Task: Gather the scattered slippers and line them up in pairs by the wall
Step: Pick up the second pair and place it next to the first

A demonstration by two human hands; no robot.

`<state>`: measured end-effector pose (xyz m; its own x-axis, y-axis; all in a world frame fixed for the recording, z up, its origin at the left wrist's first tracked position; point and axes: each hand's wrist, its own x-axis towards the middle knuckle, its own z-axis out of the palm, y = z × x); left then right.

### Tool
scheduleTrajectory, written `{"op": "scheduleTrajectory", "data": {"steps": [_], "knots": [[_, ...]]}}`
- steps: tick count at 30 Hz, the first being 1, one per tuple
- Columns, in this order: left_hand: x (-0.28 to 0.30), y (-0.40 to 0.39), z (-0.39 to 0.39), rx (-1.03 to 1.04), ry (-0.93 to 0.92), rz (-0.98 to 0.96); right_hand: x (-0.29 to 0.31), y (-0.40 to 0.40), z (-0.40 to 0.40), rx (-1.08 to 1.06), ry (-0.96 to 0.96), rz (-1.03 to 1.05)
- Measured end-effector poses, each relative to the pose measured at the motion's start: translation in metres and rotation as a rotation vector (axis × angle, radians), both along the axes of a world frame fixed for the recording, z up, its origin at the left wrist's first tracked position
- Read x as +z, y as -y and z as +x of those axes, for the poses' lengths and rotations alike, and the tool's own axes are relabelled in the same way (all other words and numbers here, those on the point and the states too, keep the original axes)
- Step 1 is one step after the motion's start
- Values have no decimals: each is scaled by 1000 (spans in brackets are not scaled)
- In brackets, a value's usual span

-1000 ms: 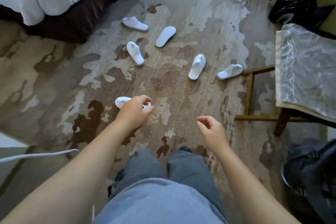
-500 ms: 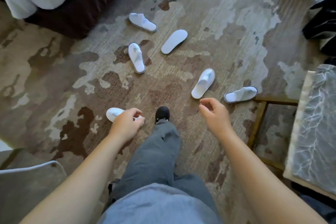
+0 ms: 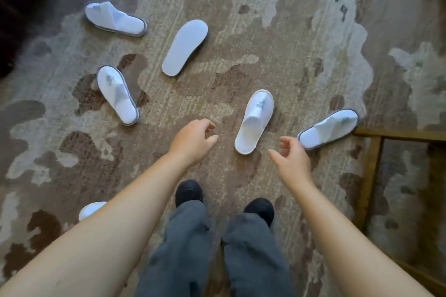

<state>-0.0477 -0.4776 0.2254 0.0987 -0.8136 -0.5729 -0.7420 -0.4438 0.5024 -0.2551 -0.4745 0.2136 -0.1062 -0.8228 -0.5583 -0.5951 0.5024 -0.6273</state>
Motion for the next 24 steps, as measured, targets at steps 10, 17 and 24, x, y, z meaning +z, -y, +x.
{"op": "scheduleTrajectory", "data": {"steps": [10,17,24], "knots": [[-328,14,-29,-48,27,49,-335,42,-9,-87,-30,84],[-375,23,-28,-147,32,65,-383,48,-4,-158,-123,96],[-360,21,-19,-27,22,71,-375,52,0,-229,-6,114]]}}
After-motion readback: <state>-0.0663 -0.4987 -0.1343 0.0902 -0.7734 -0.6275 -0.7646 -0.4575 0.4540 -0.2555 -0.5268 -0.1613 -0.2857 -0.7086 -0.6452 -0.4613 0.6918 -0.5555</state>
